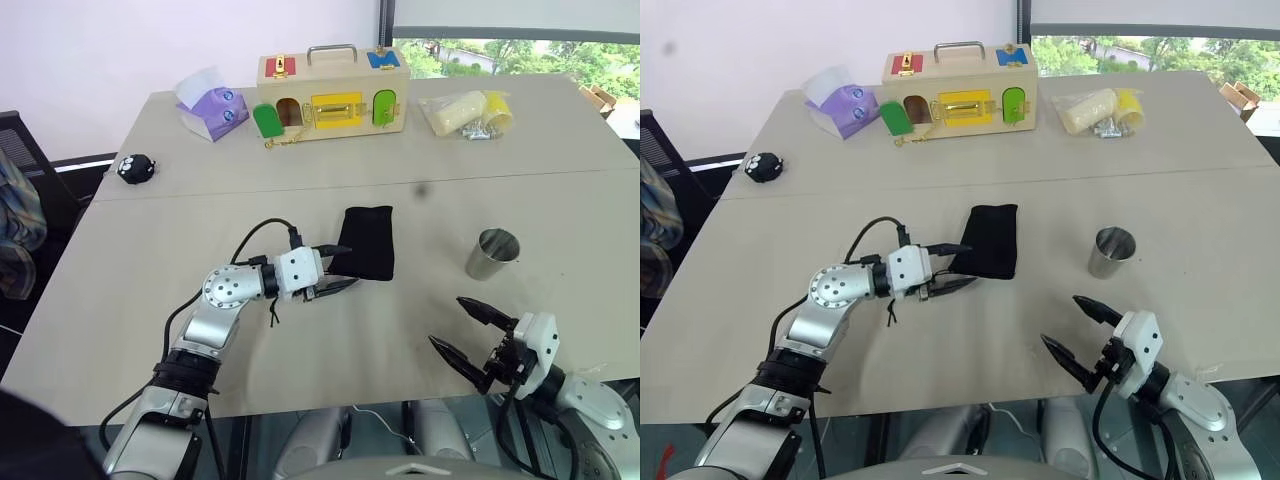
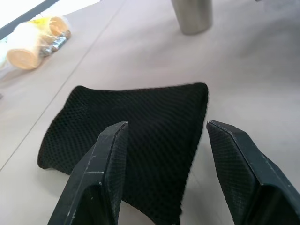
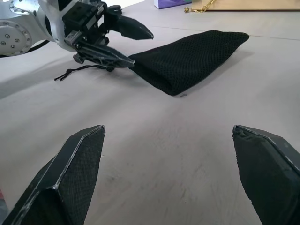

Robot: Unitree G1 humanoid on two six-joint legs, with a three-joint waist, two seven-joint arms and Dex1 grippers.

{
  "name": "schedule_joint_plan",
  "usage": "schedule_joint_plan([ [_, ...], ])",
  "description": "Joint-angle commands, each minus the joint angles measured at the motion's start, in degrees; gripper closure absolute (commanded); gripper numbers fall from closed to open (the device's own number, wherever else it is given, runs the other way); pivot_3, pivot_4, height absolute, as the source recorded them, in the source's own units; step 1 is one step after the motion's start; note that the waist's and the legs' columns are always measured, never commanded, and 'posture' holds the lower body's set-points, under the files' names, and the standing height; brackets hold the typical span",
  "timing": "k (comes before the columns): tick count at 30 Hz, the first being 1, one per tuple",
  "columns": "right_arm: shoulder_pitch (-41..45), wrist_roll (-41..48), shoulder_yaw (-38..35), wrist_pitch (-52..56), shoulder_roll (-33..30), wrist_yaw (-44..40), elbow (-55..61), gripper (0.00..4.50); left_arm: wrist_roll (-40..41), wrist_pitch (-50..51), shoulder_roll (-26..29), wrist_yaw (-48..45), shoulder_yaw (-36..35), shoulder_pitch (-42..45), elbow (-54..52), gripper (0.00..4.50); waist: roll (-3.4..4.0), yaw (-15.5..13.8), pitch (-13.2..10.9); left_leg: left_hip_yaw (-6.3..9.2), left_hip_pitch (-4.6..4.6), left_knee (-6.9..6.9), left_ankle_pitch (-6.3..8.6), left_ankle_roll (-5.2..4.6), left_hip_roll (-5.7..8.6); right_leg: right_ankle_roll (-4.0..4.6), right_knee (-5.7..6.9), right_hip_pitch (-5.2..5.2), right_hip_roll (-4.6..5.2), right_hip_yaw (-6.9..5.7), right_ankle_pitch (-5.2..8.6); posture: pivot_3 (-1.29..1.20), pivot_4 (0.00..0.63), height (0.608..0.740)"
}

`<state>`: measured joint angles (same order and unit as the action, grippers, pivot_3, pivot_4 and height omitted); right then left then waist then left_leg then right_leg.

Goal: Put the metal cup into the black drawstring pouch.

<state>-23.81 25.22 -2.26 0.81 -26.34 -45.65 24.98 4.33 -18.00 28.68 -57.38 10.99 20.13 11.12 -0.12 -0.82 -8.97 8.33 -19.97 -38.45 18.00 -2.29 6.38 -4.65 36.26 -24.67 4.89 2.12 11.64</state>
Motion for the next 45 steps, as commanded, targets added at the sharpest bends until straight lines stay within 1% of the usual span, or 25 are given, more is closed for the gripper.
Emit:
schedule_joint_plan([
  [1, 0.22, 0.83, -0.73, -1.14, 0.1, 0.07, 2.19, 0.09, -1.06, -1.26, 0.02, 1.49, -0.05, 0.73, 0.23, 1.77, 0.0, 0.0, 0.0, 0.0, 0.0, 0.0, 0.0, 0.0, 0.0, 0.0, 0.0, 0.0, 0.0, 0.0, 0.0, 0.0, 0.15, 0.71],
  [11, 0.73, 1.1, -0.58, -0.19, -0.07, 0.62, 3.21, 0.09, -3.53, -0.51, -1.16, 5.05, 0.14, 1.47, 2.3, 1.77, -0.01, 0.01, 0.0, 0.0, 0.0, -0.01, 0.0, 0.0, 0.0, 0.0, 0.03, -0.01, 0.0, 0.0, 0.0, 0.0, 0.15, 0.71],
  [13, 0.73, 1.21, -0.63, -0.06, -0.15, 0.66, 3.26, 0.0, -3.98, -0.35, -1.31, 5.68, 0.1, 1.83, 2.76, 2.31, 0.0, 0.01, 0.0, 0.01, 0.0, -0.02, 0.0, 0.0, 0.0, 0.0, 0.04, -0.01, 0.0, 0.0, 0.0, 0.0, 0.15, 0.71],
  [14, 0.65, 1.27, -0.68, -0.03, -0.2, 0.65, 3.29, 0.0, -3.95, -0.25, -1.44, 5.87, 0.02, 1.92, 2.92, 2.64, -0.01, 0.01, 0.0, 0.0, 0.0, -0.02, 0.0, 0.0, 0.0, 0.0, 0.05, -0.01, 0.0, 0.0, 0.0, 0.0, 0.15, 0.71],
  [16, -0.46, 1.34, -0.9, -0.4, -0.33, 0.4, 3.47, 0.0, -3.72, -0.28, -1.66, 6.03, -0.08, 1.97, 3.14, 3.49, 0.0, 0.01, 0.0, 0.01, 0.0, -0.02, 0.0, 0.0, 0.0, 0.0, 0.06, -0.01, 0.0, 0.0, 0.0, 0.0, 0.15, 0.71],
  [18, -1.22, 1.37, -1.03, -0.66, -0.42, 0.3, 3.68, 0.0, -3.46, -0.21, -1.81, 6.1, -0.17, 2.0, 3.33, 4.44, 0.0, 0.01, 0.0, 0.0, 0.0, -0.02, 0.0, 0.0, 0.0, 0.0, 0.06, -0.01, 0.0, 0.0, 0.0, 0.0, 0.15, 0.71],
  [22, -2.54, 1.06, -2.22, -0.81, -1.81, 0.33, 6.43, 0.0, -3.18, 0.14, -2.34, 6.3, -0.21, 2.07, 3.51, 4.44, 0.0, 0.0, 0.01, 0.0, 0.0, -0.03, 0.0, 0.0, 0.01, 0.0, 0.06, -0.01, 0.0, 0.0, 0.0, 0.0, 0.15, 0.71],
  [26, -0.61, 2.79, -4.75, 1.99, -4.5, 2.06, 12.14, 0.0, -2.21, 1.88, -3.11, 6.57, -0.73, 2.47, 3.44, 4.44, -0.02, 0.06, 0.02, -0.01, 0.0, -0.08, 0.0, 0.0, 0.02, 0.0, 0.12, -0.01, 0.01, 0.02, 0.0, 0.0, 0.15, 0.71],
  [30, 8.04, 4.39, -11.43, 4.84, -8.37, 5.19, 13.56, 0.0, -2.18, 6.15, -3.69, 6.94, -0.54, 3.13, 2.37, 4.44, -0.04, 0.06, 0.01, -0.04, 0.0, -0.24, 0.0, 0.0, 0.02, -0.01, 0.24, 0.0, 0.01, 0.03, 0.0, 0.0, 0.15, 0.71],
  [34, 14.03, -3.81, -13.08, 8.03, -15.14, 5.9, 5.53, 0.0, -1.72, 13.4, -5.72, 9.92, -0.98, 4.11, -0.41, 4.44, -0.15, -0.28, 0.05, 0.01, -0.01, -0.36, 0.0, 0.0, 0.11, -0.01, 0.38, 0.01, 0.01, -0.03, 0.0, 0.0, 0.15, 0.71],
  [36, 14.68, -4.86, -12.82, 9.86, -16.71, 5.82, 3.56, 0.0, -1.86, 14.97, -5.86, 10.54, -0.92, 4.07, -1.87, 4.44, -0.17, -0.26, 0.03, 0.04, -0.04, -0.42, 0.0, 0.0, 0.11, -0.01, 0.4, 0.01, 0.02, -0.09, 0.0, 0.0, 0.15, 0.71],
  [38, 13.98, -6.94, -11.75, 9.41, -18.76, 3.8, 2.36, 0.0, -1.58, 16.37, -5.73, 10.93, -1.11, 3.85, -3.48, 4.44, -0.16, -0.13, 0.04, 0.04, -0.1, -0.42, 0.0, 0.0, 0.1, -0.01, 0.42, -0.06, 0.05, -0.08, 0.0, 0.0, 0.15, 0.71],
  [40, 13.17, -9.28, -10.84, 9.66, -20.11, 3.0, 1.32, 0.53, -1.17, 17.65, -5.67, 11.44, -1.49, 3.57, -4.56, 4.5, -0.16, -0.06, 0.03, 0.02, -0.24, -0.43, 0.0, 0.0, 0.1, -0.01, 0.45, -0.21, 0.1, -0.03, 0.0, 0.0, 0.15, 0.71],
  [41, 12.96, -10.25, -10.49, 9.4, -20.54, 2.71, 0.8, 0.89, -1.13, 18.07, -5.66, 11.65, -1.58, 3.45, -4.89, 4.5, -0.15, 0.08, 0.05, 0.03, -0.28, -0.46, 0.0, 0.0, 0.1, -0.01, 0.45, -0.24, 0.1, -0.04, 0.0, 0.0, 0.15, 0.71],
  [43, 13.1, -11.88, -9.89, 8.13, -20.99, 2.18, 0.04, 1.93, -1.43, 18.32, -5.44, 12.14, -1.58, 3.17, -5.36, 4.5, -0.19, 0.13, 0.06, 0.0, -0.27, -0.51, 0.0, 0.0, 0.1, -0.01, 0.47, -0.23, 0.13, 0.01, 0.0, 0.0, 0.15, 0.71],
  [44, 13.15, -12.49, -9.74, 7.62, -21.21, 1.96, -0.18, 2.27, -1.42, 18.6, -5.39, 12.37, -1.62, 3.01, -5.63, 4.5, -0.21, 0.09, 0.06, 0.0, -0.27, -0.54, 0.0, 0.0, 0.1, -0.01, 0.47, -0.23, 0.13, 0.01, 0.0, 0.0, 0.15, 0.71],
  [45, 13.08, -13.01, -9.65, 7.2, -21.53, 1.55, -0.38, 2.81, -1.38, 18.85, -5.33, 12.55, -1.64, 2.85, -5.89, 4.5, -0.21, 0.09, 0.07, 0.02, -0.27, -0.59, 0.0, 0.0, 0.09, -0.01, 0.49, -0.2, 0.12, -0.01, 0.0, 0.0, 0.15, 0.71],
])
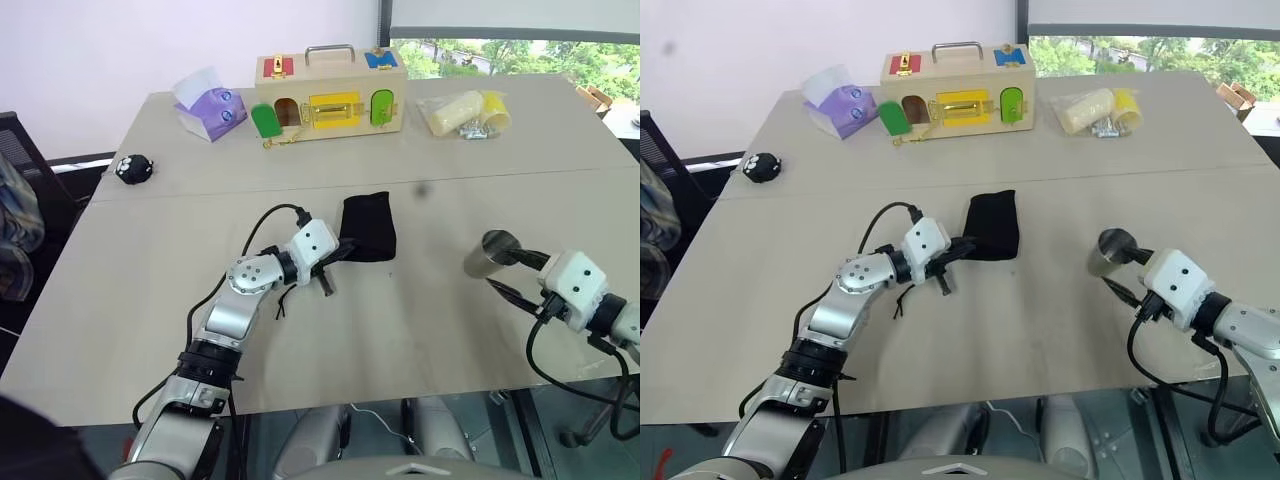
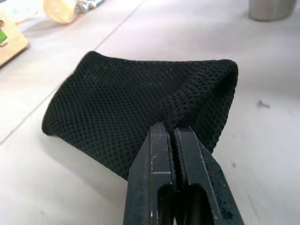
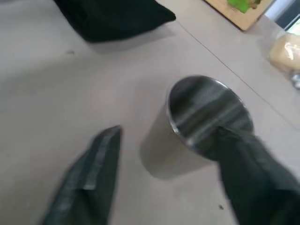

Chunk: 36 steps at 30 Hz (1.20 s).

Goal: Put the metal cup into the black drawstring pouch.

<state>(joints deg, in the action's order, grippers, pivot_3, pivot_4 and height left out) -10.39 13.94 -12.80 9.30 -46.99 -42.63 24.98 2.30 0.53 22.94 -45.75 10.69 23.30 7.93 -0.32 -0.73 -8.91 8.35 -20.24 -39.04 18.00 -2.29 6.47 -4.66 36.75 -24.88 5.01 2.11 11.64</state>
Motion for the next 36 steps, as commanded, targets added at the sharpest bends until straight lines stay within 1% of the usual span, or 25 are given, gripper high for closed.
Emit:
schedule_joint_plan([
  [1, -0.4, -2.44, 0.99, -1.79, -1.29, -1.89, -0.67, 3.32, 0.7, 0.49, 0.49, 0.98, -1.39, -0.4, -2.8, 4.5, -0.01, -0.01, 0.01, -0.01, 0.0, -0.05, 0.0, 0.0, 0.0, 0.0, 0.01, 0.02, -0.01, 0.0, 0.0, 0.0, 0.15, 0.71],
  [3, -0.82, -3.68, 1.19, -2.73, -2.17, -2.9, -1.26, 4.26, 0.77, 0.58, 0.69, 1.06, -1.41, -0.52, -2.84, 4.5, -0.03, -0.02, 0.02, -0.01, 0.01, -0.13, 0.0, 0.0, 0.0, 0.0, 0.01, 0.07, -0.02, 0.0, 0.0, 0.0, 0.15, 0.71],
  [4, -1.14, -4.4, 1.3, -3.22, -2.68, -3.42, -1.54, 4.42, 0.73, 0.53, 0.79, 1.08, -1.38, -0.57, -2.78, 4.5, -0.05, -0.02, 0.03, -0.02, 0.01, -0.17, 0.0, 0.0, 0.0, 0.0, 0.01, 0.08, -0.03, 0.0, 0.0, 0.0, 0.15, 0.71],
  [11, -2.4, -7.5, 1.15, -4.5, -3.96, -4.67, -3.19, 4.42, 0.44, 0.16, 1.32, 1.23, -1.44, 0.8, -1.23, 4.5, -0.11, -0.08, 0.02, -0.05, 0.0, -0.22, 0.0, 0.0, 0.01, -0.01, 0.03, 0.09, -0.02, 0.04, -0.01, 0.0, 0.15, 0.71],
  [16, -1.39, -8.76, -0.16, -2.66, -3.65, -2.69, -3.56, 4.42, 1.38, 1.68, 0.94, 1.24, -1.9, 2.77, -0.57, 4.5, -0.14, -0.1, 0.01, -0.05, 0.0, -0.23, 0.0, 0.0, 0.01, -0.01, 0.03, 0.09, -0.02, 0.02, -0.01, 0.0, 0.15, 0.71],
  [19, -0.27, -9.9, 0.76, -2.01, -3.4, -1.82, -4.45, 4.42, 1.13, 1.54, 0.8, 1.04, -1.94, 3.39, 0.02, 4.5, -0.14, -0.08, 0.0, -0.06, 0.0, -0.23, 0.0, 0.0, 0.01, -0.01, 0.03, 0.08, -0.02, 0.03, -0.01, 0.0, 0.15, 0.71],
  [25, 5.67, -8.36, -0.15, 1.9, 3.08, 4.35, -4.79, 4.42, 2.21, 4.27, -0.24, 1.26, -2.75, 5.28, -0.47, 4.5, -0.17, -0.11, -0.03, -0.04, -0.05, -0.22, 0.0, 0.01, -0.02, -0.01, 0.04, 0.02, 0.01, 0.03, -0.01, 0.0, 0.15, 0.71],
  [28, 9.66, -3.61, -2.35, 6.3, 7.75, 7.42, -3.48, 4.42, 3.13, 7.09, -0.86, 1.62, -3.11, 7.01, -0.42, 4.5, -0.19, -0.1, -0.05, -0.02, -0.11, -0.24, 0.0, 0.01, 0.0, -0.01, 0.03, 0.0, -0.01, 0.01, -0.01, 0.0, 0.15, 0.71],
  [31, 13.07, 4.89, -4.45, 13.28, 12.77, 9.75, -0.05, 4.42, 3.79, 11.42, -1.68, 2.32, -3.16, 9.17, -0.17, 4.5, -0.19, -0.11, -0.04, 0.03, -0.22, -0.26, -0.01, 0.01, 0.04, 0.0, 0.03, -0.11, -0.01, -0.03, -0.02, 0.0, 0.15, 0.71],
  [33, 14.23, 8.96, -5.06, 16.96, 14.65, 10.66, 2.28, 4.42, 3.83, 14.41, -2.32, 3.04, -3.03, 10.66, 0.36, 4.5, -0.19, -0.09, -0.04, 0.04, -0.54, -0.28, -0.01, 0.01, 0.04, 0.01, 0.09, -0.42, -0.01, -0.03, -0.03, 0.0, 0.15, 0.71],
  [36, 15.11, 14.1, -5.54, 21.37, 16.25, 11.96, 5.43, 4.42, 4.5, 19.3, -3.6, 4.33, -3.4, 12.88, 1.3, 4.5, -0.19, -0.1, -0.04, 0.06, -0.72, -0.27, -0.01, 0.01, 0.06, 0.01, 0.15, -0.59, -0.01, -0.05, -0.03, 0.0, 0.15, 0.71],
])
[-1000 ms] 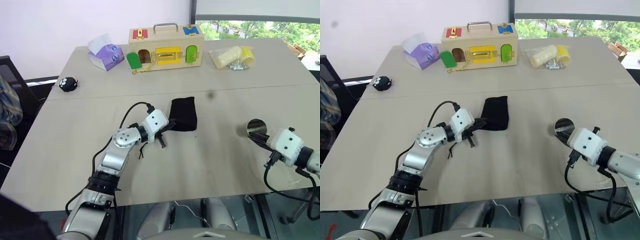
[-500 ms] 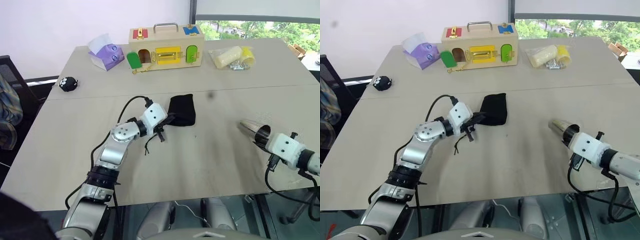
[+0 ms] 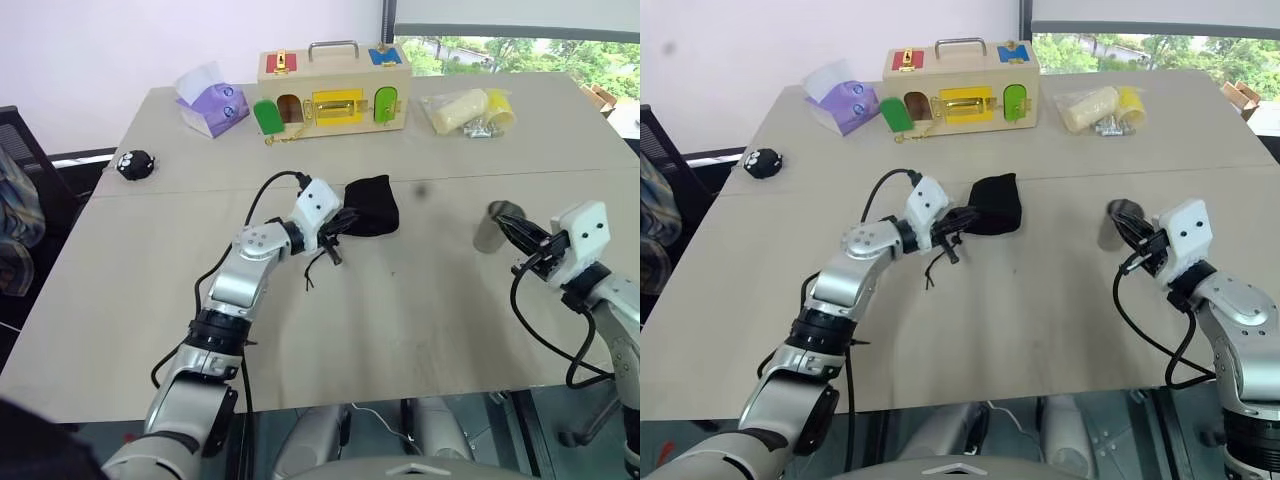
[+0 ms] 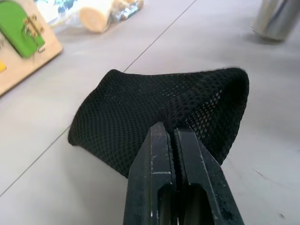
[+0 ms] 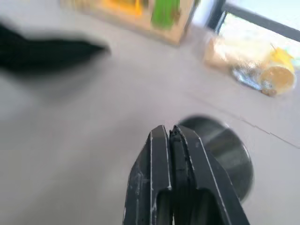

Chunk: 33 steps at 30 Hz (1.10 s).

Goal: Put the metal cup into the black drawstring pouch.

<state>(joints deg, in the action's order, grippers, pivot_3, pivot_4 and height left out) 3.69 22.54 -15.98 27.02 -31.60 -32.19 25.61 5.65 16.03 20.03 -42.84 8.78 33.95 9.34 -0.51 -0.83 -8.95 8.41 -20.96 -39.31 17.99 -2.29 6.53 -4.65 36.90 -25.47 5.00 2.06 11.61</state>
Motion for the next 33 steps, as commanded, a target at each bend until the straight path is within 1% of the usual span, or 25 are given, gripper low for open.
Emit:
schedule_joint_plan([
  [1, 1.22, 6.69, -2.29, 5.03, 1.03, 2.08, 5.87, 4.42, 1.08, 4.94, -1.07, 1.92, -1.44, 3.2, 0.59, 4.5, 0.0, 0.04, 0.0, 0.0, -0.08, 0.0, 0.0, 0.0, 0.02, 0.0, 0.01, -0.11, 0.0, 0.0, 0.0, 0.0, 0.15, 0.71],
  [6, 1.36, 8.55, -1.11, 8.74, -0.15, 3.86, 9.04, 4.42, -0.01, 7.99, -2.18, 3.19, -0.28, 6.52, 3.34, 4.5, 0.01, 0.06, 0.0, 0.0, -0.14, 0.0, 0.0, 0.0, 0.05, 0.0, 0.01, -0.16, -0.02, -0.01, 0.0, 0.0, 0.15, 0.71],
  [8, 0.51, 6.42, -0.27, 8.83, -2.36, 3.42, 9.09, 4.42, -0.55, 7.34, -2.34, 3.17, 0.49, 6.84, 3.69, 4.5, 0.01, 0.06, 0.0, 0.0, -0.13, 0.0, 0.0, 0.0, 0.07, 0.0, 0.03, -0.16, -0.02, 0.0, 0.0, 0.0, 0.15, 0.71],
  [12, 0.26, 6.62, -1.17, 9.99, -5.98, 2.4, 9.15, 4.42, -0.41, 7.51, -2.71, 3.19, 1.01, 6.83, 3.41, 4.5, 0.01, 0.08, 0.0, -0.01, -0.14, 0.0, 0.0, 0.0, 0.1, 0.0, 0.04, -0.16, 0.0, 0.0, 0.0, 0.0, 0.15, 0.71],
  [13, 0.41, 6.1, -1.22, 9.58, -6.86, 2.13, 9.09, 3.89, -0.43, 7.53, -2.8, 3.28, 1.07, 6.71, 3.23, 4.5, 0.01, 0.08, 0.01, -0.01, -0.13, 0.0, 0.0, 0.0, 0.1, 0.0, 0.04, -0.16, 0.0, 0.0, 0.0, 0.0, 0.15, 0.71],
  [14, 0.63, 5.18, -1.19, 8.89, -7.9, 1.81, 8.74, 3.7, -0.41, 7.58, -2.91, 3.35, 1.09, 6.59, 3.01, 4.5, 0.01, 0.07, 0.01, -0.01, -0.13, 0.0, 0.0, 0.0, 0.1, 0.0, 0.04, -0.16, 0.0, 0.0, 0.0, 0.0, 0.15, 0.71],
  [17, 1.83, 1.68, -0.79, 5.86, -9.73, 2.03, 6.2, 2.31, -0.26, 7.77, -3.26, 3.64, 0.98, 6.36, 2.66, 4.5, 0.01, 0.07, 0.01, -0.01, -0.13, -0.01, 0.0, 0.0, 0.1, 0.0, 0.05, -0.16, 0.01, 0.01, 0.0, 0.0, 0.15, 0.71],
  [18, 2.1, 0.27, 0.29, 5.18, -11.45, 0.86, 4.94, 2.03, -0.22, 7.89, -3.36, 3.73, 0.98, 6.21, 2.44, 4.5, 0.01, 0.08, 0.01, -0.03, -0.13, -0.03, 0.0, 0.0, 0.1, -0.01, 0.05, -0.16, 0.0, 0.01, 0.0, 0.0, 0.15, 0.71],
  [20, 3.36, -1.44, 1.9, 4.31, -13.54, -0.92, 2.26, 2.03, -0.22, 8.18, -3.52, 3.97, 1.0, 5.74, 1.77, 4.5, 0.0, 0.05, 0.01, -0.05, -0.13, -0.04, 0.0, -0.01, 0.13, -0.01, 0.05, -0.16, 0.01, 0.04, -0.01, 0.0, 0.15, 0.71],
  [24, 6.7, -3.32, 5.19, 2.37, -15.34, -4.32, -2.64, 2.03, -0.13, 8.48, -3.55, 4.41, 0.77, 5.31, 1.17, 4.5, 0.0, 0.14, 0.0, -0.05, -0.12, -0.03, 0.0, -0.01, 0.11, -0.01, 0.07, -0.16, 0.02, 0.05, -0.01, 0.0, 0.15, 0.71],
  [30, 10.23, -6.03, 9.5, 0.11, -14.57, -6.8, -9.12, 2.03, -0.36, 7.99, -3.1, 5.14, 0.36, 5.2, 1.56, 4.5, 0.0, 0.12, 0.0, -0.07, -0.13, -0.05, -0.01, -0.01, 0.12, -0.02, 0.07, -0.17, 0.03, 0.06, -0.01, 0.0, 0.15, 0.71],
  [33, 11.02, -9.8, 12.05, -2.07, -15.71, -7.46, -13.0, 2.03, -0.36, 7.98, -3.11, 5.65, 0.23, 4.97, 1.2, 4.5, 0.0, 0.08, 0.0, -0.04, -0.13, -0.05, 0.0, -0.01, 0.12, -0.02, 0.07, -0.16, 0.02, 0.03, -0.01, 0.0, 0.15, 0.71],
])
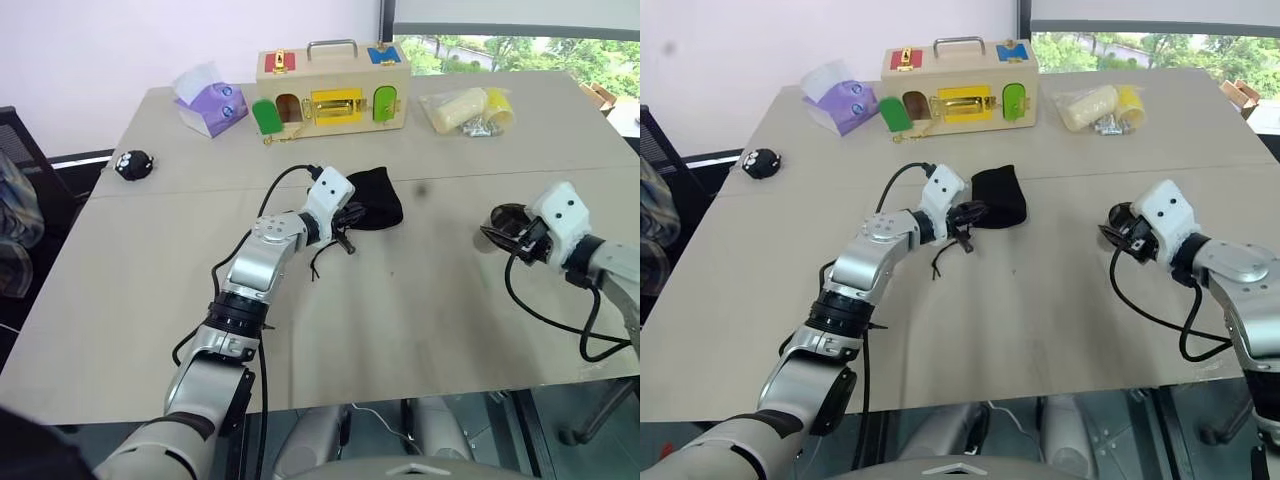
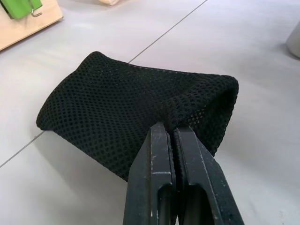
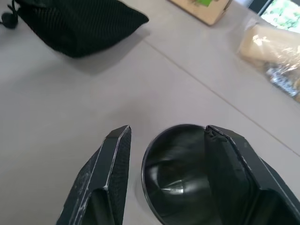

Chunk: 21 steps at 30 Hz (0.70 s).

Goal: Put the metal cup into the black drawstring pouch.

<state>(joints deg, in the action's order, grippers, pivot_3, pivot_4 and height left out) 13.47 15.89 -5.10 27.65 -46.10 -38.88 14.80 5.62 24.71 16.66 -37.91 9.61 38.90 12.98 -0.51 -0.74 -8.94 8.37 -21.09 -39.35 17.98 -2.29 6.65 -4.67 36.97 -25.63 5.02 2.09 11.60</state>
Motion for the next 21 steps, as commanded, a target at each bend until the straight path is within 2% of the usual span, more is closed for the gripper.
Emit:
schedule_joint_plan([
  [1, 1.48, -3.93, 1.9, -2.91, -1.74, -1.43, -3.06, 2.03, -0.29, -0.71, 0.25, 0.97, -0.69, -0.09, -2.58, 4.5, 0.0, 0.0, 0.0, 0.0, 0.0, 0.0, 0.0, 0.0, 0.0, 0.0, 0.0, 0.0, 0.0, 0.0, 0.0, 0.0, 0.15, 0.71],
  [2, 1.58, -4.19, 2.26, -2.68, -2.1, -2.09, -3.48, 2.03, -0.18, -0.66, 0.21, 1.22, -0.83, -0.22, -2.74, 4.5, 0.0, -0.01, 0.0, -0.01, 0.0, 0.0, 0.0, 0.0, 0.0, 0.0, 0.0, 0.0, 0.01, 0.0, 0.0, 0.0, 0.15, 0.71],
  [4, 1.29, -4.46, 2.51, -2.37, -2.77, -3.26, -3.47, 2.58, -0.11, -0.65, 0.27, 1.59, -0.98, -0.52, -2.98, 4.5, 0.0, -0.01, 0.0, -0.01, -0.01, 0.0, 0.0, 0.0, 0.0, 0.0, 0.0, -0.01, 0.01, 0.01, 0.0, 0.0, 0.15, 0.71],
  [5, 1.11, -4.6, 2.35, -2.46, -2.89, -3.55, -3.29, 2.93, -0.11, -0.71, 0.31, 1.72, -1.02, -0.65, -3.0, 4.5, 0.0, -0.02, 0.0, -0.01, -0.01, 0.0, 0.0, 0.0, 0.0, 0.0, 0.0, -0.01, 0.01, 0.01, 0.0, 0.0, 0.15, 0.71],
  [8, 0.87, -4.17, 1.03, -2.08, -2.75, -3.63, -2.09, 4.37, -0.09, -0.72, 0.21, 2.14, -1.01, -0.72, -2.97, 4.5, 0.0, 0.03, 0.0, 0.0, -0.01, 0.0, 0.0, 0.0, 0.0, 0.0, 0.0, -0.02, 0.01, 0.0, 0.0, 0.0, 0.15, 0.71],
  [16, 3.43, 0.24, -0.97, -1.06, -0.27, -3.52, 6.37, 4.45, 2.34, 2.4, -2.46, 2.82, -2.27, 2.2, -1.68, 4.5, 0.0, 0.0, 0.0, 0.0, -0.02, -0.01, 0.0, 0.0, 0.0, -0.01, 0.0, -0.02, 0.03, 0.01, 0.0, 0.0, 0.15, 0.71],
  [21, 5.47, 0.71, 7.18, -1.61, 7.08, -2.24, 13.7, 4.45, 4.58, 7.3, -4.36, 2.75, -3.22, 4.85, -1.08, 4.5, 0.0, 0.21, 0.0, 0.01, -0.01, -0.02, 0.0, 0.0, -0.05, -0.01, 0.01, -0.02, 0.05, 0.01, 0.0, 0.0, 0.15, 0.71],
])
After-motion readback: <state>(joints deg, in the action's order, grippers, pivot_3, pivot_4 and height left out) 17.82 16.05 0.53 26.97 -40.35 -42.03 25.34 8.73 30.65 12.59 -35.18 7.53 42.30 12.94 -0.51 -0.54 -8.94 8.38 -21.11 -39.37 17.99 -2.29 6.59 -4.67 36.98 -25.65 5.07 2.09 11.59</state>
